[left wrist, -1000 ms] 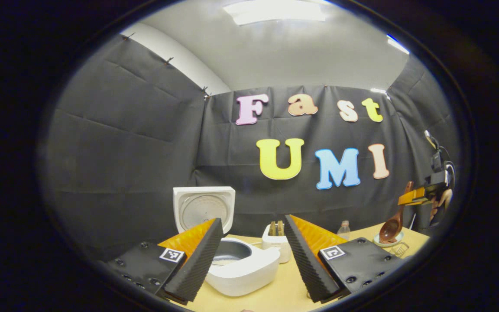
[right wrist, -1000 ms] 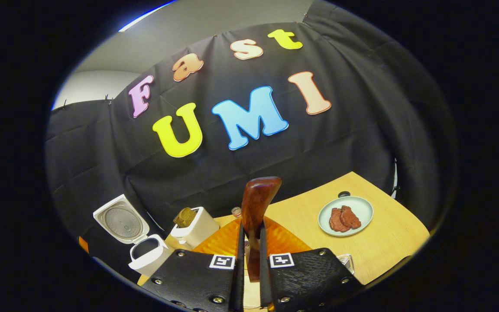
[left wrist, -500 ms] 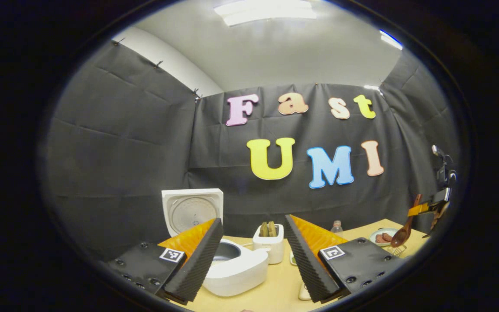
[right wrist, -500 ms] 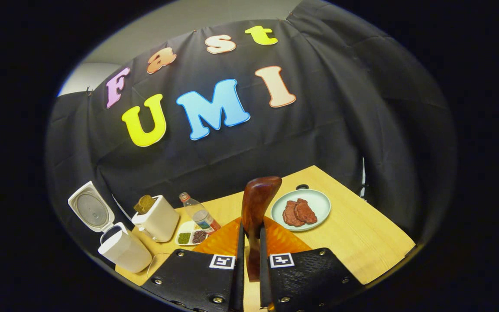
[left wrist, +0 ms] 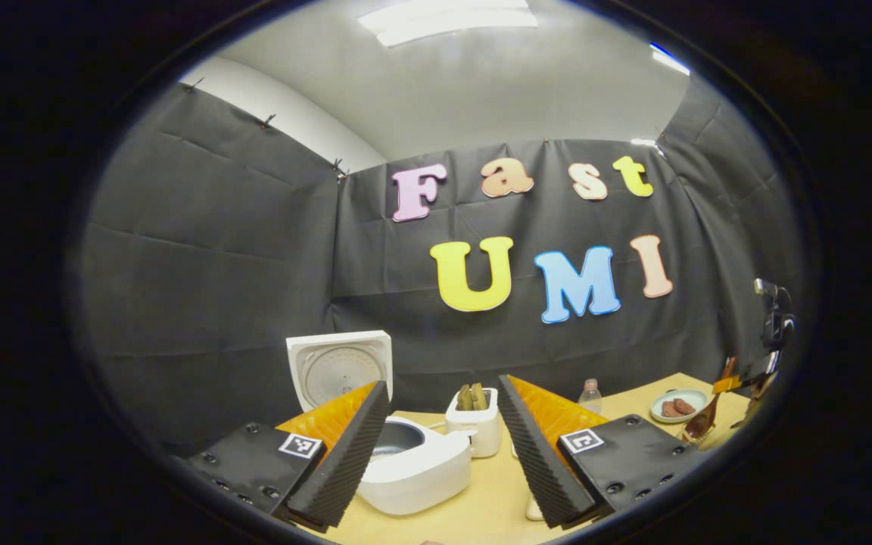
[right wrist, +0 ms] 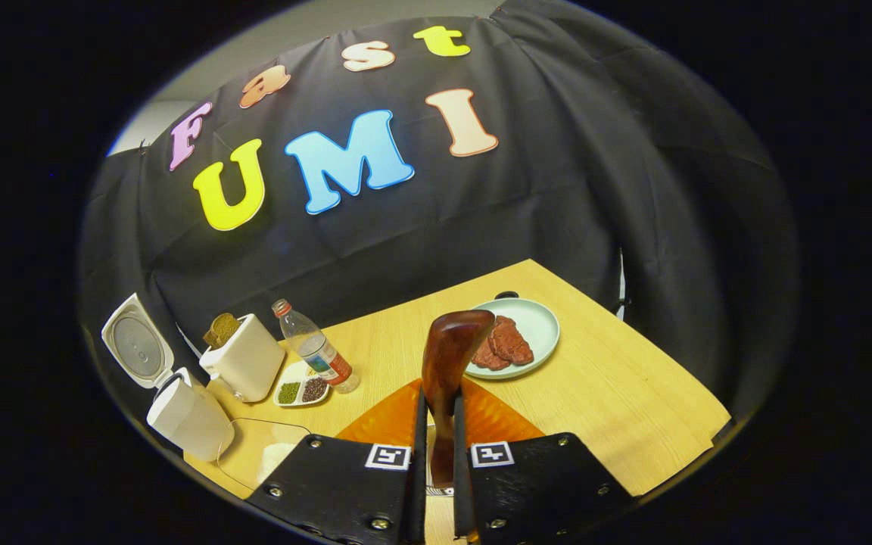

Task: Close the left gripper, press the button to open the rice cooker; take a wooden spoon from the chopstick holder with the right hand, scoop a spoonful of rice and pour it into the rice cooker, then put the wooden spoon back into the chopstick holder.

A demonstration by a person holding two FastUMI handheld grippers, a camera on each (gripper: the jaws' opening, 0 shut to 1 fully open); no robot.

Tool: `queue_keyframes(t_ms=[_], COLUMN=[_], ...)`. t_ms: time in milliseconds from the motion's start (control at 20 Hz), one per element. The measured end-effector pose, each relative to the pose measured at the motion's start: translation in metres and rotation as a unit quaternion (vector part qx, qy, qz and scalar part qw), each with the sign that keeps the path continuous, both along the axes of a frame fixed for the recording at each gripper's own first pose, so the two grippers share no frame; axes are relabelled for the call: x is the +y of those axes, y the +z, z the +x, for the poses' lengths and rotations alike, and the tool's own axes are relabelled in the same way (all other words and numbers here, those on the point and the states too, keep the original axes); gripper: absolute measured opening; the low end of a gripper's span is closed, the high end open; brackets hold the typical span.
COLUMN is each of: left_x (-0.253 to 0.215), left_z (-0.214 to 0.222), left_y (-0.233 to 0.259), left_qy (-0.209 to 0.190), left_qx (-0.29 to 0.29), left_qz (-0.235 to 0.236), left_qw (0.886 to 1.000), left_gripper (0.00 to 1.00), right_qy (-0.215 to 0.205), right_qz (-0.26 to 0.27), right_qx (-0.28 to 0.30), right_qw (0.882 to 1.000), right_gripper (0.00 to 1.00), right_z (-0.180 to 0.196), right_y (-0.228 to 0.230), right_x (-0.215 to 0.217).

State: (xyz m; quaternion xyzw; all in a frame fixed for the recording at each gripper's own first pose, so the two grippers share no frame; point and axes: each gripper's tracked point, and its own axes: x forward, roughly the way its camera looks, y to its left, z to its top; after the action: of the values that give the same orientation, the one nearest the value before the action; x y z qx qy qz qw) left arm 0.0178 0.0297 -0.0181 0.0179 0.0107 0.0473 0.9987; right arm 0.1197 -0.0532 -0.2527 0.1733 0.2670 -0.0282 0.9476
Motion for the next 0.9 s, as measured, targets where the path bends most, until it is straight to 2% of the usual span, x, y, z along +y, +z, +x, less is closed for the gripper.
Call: queue_keyframes(t_ms=[150,200,250,300,350,400,600,700,750,800,900], left_x=[-0.004,-0.006,-0.007,-0.008,-0.011,-0.013,-0.026,-0.033,-0.035,-0.037,-0.040], left_z=[-0.002,-0.002,-0.002,-0.003,-0.002,0.000,0.008,0.012,0.013,0.014,0.017], left_y=[-0.001,0.000,0.000,0.001,0.002,0.002,0.005,0.005,0.005,0.006,0.006], left_qy=[0.001,0.001,0.001,0.000,-0.002,-0.004,-0.015,-0.023,-0.027,-0.030,-0.035], left_qx=[0.001,0.002,0.002,0.001,0.000,-0.001,-0.005,-0.005,-0.005,-0.007,-0.009], left_qz=[0.002,0.002,0.003,0.003,0.002,0.002,-0.001,-0.006,-0.009,-0.011,-0.015], left_qw=[1.000,1.000,1.000,1.000,1.000,1.000,1.000,1.000,1.000,0.999,0.999], left_gripper=[0.99,0.94,0.98,0.98,0.98,0.94,0.94,0.94,0.94,0.94,0.94], right_qy=[0.003,0.003,0.002,0.000,-0.002,0.000,0.001,0.001,-0.001,-0.002,-0.006], right_qz=[0.012,0.019,0.025,0.026,0.023,0.018,-0.005,-0.025,-0.039,-0.051,-0.070], right_qx=[0.010,0.015,0.019,0.021,0.023,0.025,0.008,0.009,0.007,0.004,-0.007], right_qw=[1.000,1.000,1.000,0.999,0.999,1.000,1.000,1.000,0.999,0.999,0.997], right_gripper=[0.14,0.15,0.15,0.15,0.15,0.15,0.20,0.35,0.48,0.53,0.74], right_z=[-0.002,-0.004,-0.006,-0.007,-0.009,-0.011,-0.013,-0.020,-0.022,-0.024,-0.028], right_y=[-0.017,-0.021,-0.025,-0.028,-0.032,-0.035,-0.024,-0.020,-0.018,-0.014,0.000], right_x=[0.000,0.000,0.000,-0.002,-0.004,-0.004,-0.019,-0.025,-0.031,-0.035,-0.043])
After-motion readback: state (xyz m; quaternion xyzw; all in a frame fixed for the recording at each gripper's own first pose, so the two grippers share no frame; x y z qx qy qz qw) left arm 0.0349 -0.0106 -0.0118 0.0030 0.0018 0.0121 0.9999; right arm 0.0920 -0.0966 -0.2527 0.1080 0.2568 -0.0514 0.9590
